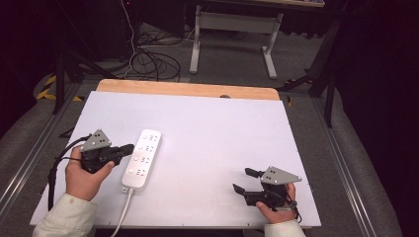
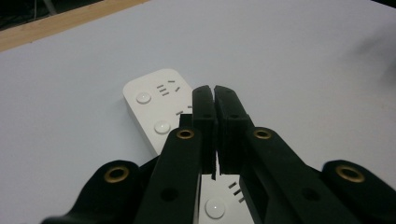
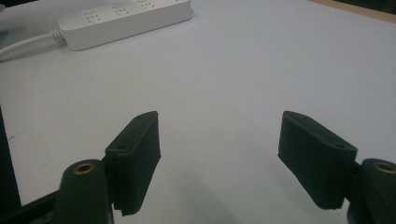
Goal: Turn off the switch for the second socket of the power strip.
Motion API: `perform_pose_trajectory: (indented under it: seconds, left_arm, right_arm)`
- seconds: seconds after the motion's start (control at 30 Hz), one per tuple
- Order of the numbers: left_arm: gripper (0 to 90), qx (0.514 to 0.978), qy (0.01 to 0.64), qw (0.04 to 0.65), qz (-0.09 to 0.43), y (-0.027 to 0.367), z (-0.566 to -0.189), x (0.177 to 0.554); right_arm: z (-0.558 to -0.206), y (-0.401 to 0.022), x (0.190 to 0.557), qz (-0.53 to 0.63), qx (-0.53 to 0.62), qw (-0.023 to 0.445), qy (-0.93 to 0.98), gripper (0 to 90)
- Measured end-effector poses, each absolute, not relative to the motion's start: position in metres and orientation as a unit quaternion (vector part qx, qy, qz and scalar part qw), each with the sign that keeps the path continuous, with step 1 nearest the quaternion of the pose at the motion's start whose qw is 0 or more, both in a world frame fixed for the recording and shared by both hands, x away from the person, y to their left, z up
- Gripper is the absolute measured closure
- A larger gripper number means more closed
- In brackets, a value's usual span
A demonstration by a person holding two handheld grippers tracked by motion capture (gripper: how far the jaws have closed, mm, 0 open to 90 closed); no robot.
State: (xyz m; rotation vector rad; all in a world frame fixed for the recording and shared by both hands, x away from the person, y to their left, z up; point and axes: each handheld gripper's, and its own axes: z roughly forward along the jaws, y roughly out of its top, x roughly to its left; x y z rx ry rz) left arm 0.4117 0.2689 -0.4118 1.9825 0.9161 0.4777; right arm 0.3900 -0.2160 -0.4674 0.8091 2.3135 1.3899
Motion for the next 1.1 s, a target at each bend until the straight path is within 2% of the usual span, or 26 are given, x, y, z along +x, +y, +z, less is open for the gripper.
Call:
perform_pose_trajectory:
  seconds: [0.2, 0.33, 0.43, 0.47, 0.5, 0.63, 0.67, 0.87, 1.1]
  left_arm:
    - [85.0, 0.795, 0.372, 0.441, 0.186, 0.271, -0.41, 0.41]
    - [78.1, 0.793, 0.368, 0.448, 0.185, 0.27, -0.408, 0.409]
    - [65.9, 0.787, 0.37, 0.455, 0.19, 0.268, -0.408, 0.408]
    - [59.8, 0.785, 0.372, 0.458, 0.187, 0.268, -0.407, 0.408]
    - [49.4, 0.782, 0.374, 0.463, 0.187, 0.268, -0.407, 0.408]
    - [34.2, 0.775, 0.375, 0.472, 0.188, 0.267, -0.404, 0.407]
    - [34.2, 0.775, 0.375, 0.474, 0.185, 0.267, -0.403, 0.406]
    - [20.2, 0.771, 0.367, 0.482, 0.199, 0.271, -0.397, 0.398]
    - [16.5, 0.77, 0.356, 0.487, 0.207, 0.278, -0.393, 0.388]
  right_arm:
    - [-0.468, -0.216, 0.39, 0.487, 0.283, 0.161, 0.811, 29.9]
    - [-0.467, -0.216, 0.39, 0.487, 0.283, 0.161, 0.811, 29.9]
    - [-0.467, -0.216, 0.39, 0.487, 0.282, 0.162, 0.811, 29.9]
    - [-0.467, -0.216, 0.39, 0.486, 0.283, 0.162, 0.811, 29.9]
    - [-0.467, -0.216, 0.39, 0.486, 0.283, 0.162, 0.811, 29.9]
    - [-0.467, -0.216, 0.39, 0.487, 0.282, 0.162, 0.811, 29.9]
    - [-0.467, -0.216, 0.39, 0.487, 0.282, 0.162, 0.811, 29.9]
    - [-0.467, -0.217, 0.39, 0.488, 0.282, 0.162, 0.81, 29.9]
    - [-0.467, -0.217, 0.389, 0.488, 0.283, 0.162, 0.809, 29.9]
